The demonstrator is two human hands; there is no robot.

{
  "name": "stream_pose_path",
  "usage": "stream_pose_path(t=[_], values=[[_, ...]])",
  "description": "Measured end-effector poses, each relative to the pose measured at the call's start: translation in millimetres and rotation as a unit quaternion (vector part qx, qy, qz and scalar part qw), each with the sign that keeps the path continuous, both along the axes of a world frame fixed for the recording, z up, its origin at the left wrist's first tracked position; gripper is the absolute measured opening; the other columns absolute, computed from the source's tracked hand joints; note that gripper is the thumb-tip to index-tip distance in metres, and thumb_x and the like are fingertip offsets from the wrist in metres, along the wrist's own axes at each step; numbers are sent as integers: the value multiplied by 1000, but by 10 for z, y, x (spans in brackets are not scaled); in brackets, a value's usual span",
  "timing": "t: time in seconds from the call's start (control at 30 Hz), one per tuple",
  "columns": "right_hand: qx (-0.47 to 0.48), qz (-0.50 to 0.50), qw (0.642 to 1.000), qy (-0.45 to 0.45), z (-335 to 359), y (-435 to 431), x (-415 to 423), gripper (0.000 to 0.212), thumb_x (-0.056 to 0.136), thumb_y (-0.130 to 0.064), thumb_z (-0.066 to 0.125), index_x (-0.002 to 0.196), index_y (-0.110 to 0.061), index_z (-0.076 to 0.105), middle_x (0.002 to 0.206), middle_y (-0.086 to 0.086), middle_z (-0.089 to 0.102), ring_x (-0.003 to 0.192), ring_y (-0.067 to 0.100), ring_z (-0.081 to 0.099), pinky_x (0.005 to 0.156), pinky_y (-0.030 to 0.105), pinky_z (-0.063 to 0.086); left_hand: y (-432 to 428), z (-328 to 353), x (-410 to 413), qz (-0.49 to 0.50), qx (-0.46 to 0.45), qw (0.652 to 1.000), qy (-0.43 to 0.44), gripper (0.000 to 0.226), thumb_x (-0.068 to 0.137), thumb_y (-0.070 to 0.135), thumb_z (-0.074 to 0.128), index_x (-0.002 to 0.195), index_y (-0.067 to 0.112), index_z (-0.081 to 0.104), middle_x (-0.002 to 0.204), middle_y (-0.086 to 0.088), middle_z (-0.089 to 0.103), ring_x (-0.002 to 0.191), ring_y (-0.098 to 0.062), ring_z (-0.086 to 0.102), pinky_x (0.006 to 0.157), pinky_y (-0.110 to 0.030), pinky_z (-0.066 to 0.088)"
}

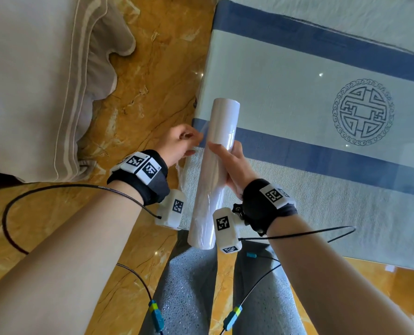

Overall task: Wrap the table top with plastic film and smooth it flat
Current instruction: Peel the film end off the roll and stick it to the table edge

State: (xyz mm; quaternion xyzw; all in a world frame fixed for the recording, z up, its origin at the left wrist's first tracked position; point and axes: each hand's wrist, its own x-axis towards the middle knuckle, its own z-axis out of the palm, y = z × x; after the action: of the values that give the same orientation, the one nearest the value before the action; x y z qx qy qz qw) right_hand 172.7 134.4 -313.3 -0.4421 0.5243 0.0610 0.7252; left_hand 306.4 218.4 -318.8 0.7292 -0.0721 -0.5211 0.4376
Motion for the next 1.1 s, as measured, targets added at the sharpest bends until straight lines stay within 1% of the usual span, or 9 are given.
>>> stream_pose_path(t=[0.07, 0.17, 0.27, 0.43, 0.57, 0.63, 0.8, 0.93, 1.1], values=[[-32, 13, 999, 7, -2, 29, -13, 81, 69, -43, 82, 128, -12, 36, 119, 15, 61, 103, 24, 67, 90, 52, 57, 19, 15, -1, 29, -33, 997, 56, 9, 96, 7, 54, 104, 4, 53, 96, -9, 65, 86, -17, 66, 79, -30, 58], [-58, 22, 998, 28, -9, 43, -40, 87, 62, -43, 88, 124, -8, 39, 120, 21, 60, 106, 32, 66, 90, 55, 56, -7, 80, -26, 72, -57, 991, 95, 3, 98, 4, 48, 96, 5, 48, 87, -13, 68, 71, -19, 70, 70, -30, 60], [-52, 26, 998, 30, -4, 27, -52, 97, 48, -52, 89, 123, -5, 48, 119, 27, 62, 107, 40, 65, 89, 59, 55, -42, 87, -37, 122, -48, 985, 115, 11, 100, 4, 43, 90, 8, 44, 80, -12, 63, 67, -20, 65, 67, -34, 58], [-48, 45, 998, -5, 20, 27, -63, 94, 54, -44, 90, 130, -9, 46, 117, 17, 66, 104, 29, 68, 86, 55, 58, -90, 52, -82, 199, -2, 964, 177, 14, 101, 6, 41, 89, 10, 46, 73, -7, 52, 59, -15, 52, 40, -22, 49], [-40, 48, 998, 20, 61, 46, -68, 82, 57, -50, 88, 117, -14, 43, 98, 5, 58, 86, 19, 64, 77, 45, 59, -108, -25, -90, 178, 50, 973, 136, 26, 101, 2, 30, 84, 15, 45, 71, -3, 47, 49, -9, 43, 38, -16, 41], [-13, 32, 999, 14, 53, 22, -112, 71, 67, -45, 86, 116, -15, 44, 93, 1, 53, 82, 16, 62, 76, 49, 58, -113, -62, -95, 153, 71, 980, 103, 29, 98, -2, 25, 83, 16, 42, 72, -3, 45, 53, -10, 39, 37, -15, 37], [9, 32, 999, -3, 58, 19, -216, 54, 82, -28, 80, 120, -12, 46, 105, 12, 60, 107, 29, 66, 90, 61, 53, -71, -97, -53, 111, 86, 989, 46, 32, 94, -6, 21, 81, 18, 38, 74, -2, 42, 54, -11, 37, 35, -15, 33], [-13, 34, 999, -4, 91, 21, -255, 61, 78, -34, 82, 122, -9, 47, 128, 28, 53, 114, 37, 62, 86, 65, 53, -49, -111, -18, 53, 92, 994, -10, 26, 96, -3, 25, 84, 17, 38, 76, -2, 43, 52, -13, 39, 36, -19, 36], [-33, 40, 999, 6, 72, 34, -301, 67, 67, -44, 80, 119, -13, 51, 125, 25, 56, 109, 35, 65, 82, 63, 56, -39, -121, 20, 44, 99, 994, -12, 26, 96, -3, 26, 83, 18, 35, 74, -3, 42, 51, -12, 38, 37, -20, 34]])
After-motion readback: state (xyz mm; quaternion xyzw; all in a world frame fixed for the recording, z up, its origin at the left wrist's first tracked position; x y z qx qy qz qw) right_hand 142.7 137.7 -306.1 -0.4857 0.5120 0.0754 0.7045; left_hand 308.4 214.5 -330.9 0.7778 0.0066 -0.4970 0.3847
